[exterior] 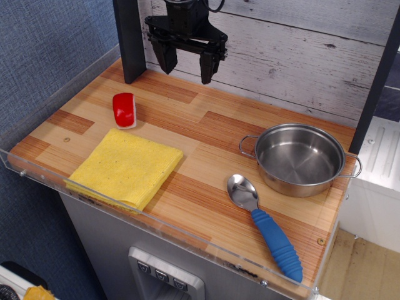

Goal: Put the yellow cloth between the silver pot and red apple slice

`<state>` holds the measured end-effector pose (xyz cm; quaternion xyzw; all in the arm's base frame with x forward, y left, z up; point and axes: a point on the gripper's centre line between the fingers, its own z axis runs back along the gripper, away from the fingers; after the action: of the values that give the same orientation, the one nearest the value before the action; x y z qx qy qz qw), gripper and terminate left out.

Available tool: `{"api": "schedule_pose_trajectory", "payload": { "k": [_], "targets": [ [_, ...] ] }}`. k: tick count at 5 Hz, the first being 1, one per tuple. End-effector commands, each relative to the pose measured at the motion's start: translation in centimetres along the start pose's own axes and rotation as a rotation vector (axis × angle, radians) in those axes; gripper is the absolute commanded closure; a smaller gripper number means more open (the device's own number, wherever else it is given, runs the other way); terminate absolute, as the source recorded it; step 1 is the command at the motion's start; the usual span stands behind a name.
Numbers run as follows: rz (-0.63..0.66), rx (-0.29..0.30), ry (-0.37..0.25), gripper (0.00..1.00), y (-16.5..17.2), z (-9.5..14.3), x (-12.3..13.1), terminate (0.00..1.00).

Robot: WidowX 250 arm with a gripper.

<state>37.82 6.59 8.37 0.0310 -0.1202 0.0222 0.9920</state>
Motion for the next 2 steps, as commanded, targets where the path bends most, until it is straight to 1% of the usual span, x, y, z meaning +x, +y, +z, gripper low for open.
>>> {"api": "schedule_pose_trajectory", "payload": {
  "k": [1,2],
  "targets": [
    [0.000,0.000,0.000,0.00,0.0,0.0,0.0,0.00],
    [-0.015,0.026,-0.005,0.00,0.3,0.8,-1.6,0.00]
  ]
}}
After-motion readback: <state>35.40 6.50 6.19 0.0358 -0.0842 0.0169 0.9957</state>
